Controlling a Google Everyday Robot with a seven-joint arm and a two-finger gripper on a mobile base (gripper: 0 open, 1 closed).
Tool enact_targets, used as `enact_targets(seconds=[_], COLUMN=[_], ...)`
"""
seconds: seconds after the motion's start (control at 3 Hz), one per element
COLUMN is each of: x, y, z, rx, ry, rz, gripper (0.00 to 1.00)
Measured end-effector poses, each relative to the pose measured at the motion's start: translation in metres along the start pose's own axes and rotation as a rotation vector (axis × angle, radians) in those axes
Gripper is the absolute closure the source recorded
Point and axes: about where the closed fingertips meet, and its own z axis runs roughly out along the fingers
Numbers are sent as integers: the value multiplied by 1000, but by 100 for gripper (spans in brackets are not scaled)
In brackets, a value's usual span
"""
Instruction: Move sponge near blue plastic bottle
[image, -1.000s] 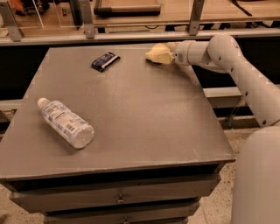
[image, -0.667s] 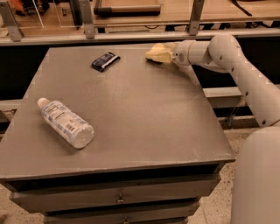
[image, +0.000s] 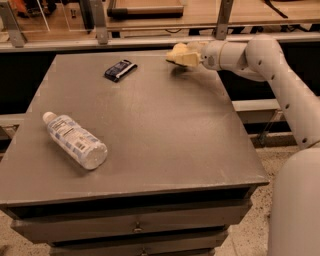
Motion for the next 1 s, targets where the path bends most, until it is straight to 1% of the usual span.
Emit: enact_targets(seconds=[0.33,0.67,1.0], x=[-23,-33,-33], y=[4,18,18], z=[-26,-61,-61], rx=[-7,-27,-28], ry=[-47,-46,-46], rz=[-69,-208,-208], gripper=[100,100,100])
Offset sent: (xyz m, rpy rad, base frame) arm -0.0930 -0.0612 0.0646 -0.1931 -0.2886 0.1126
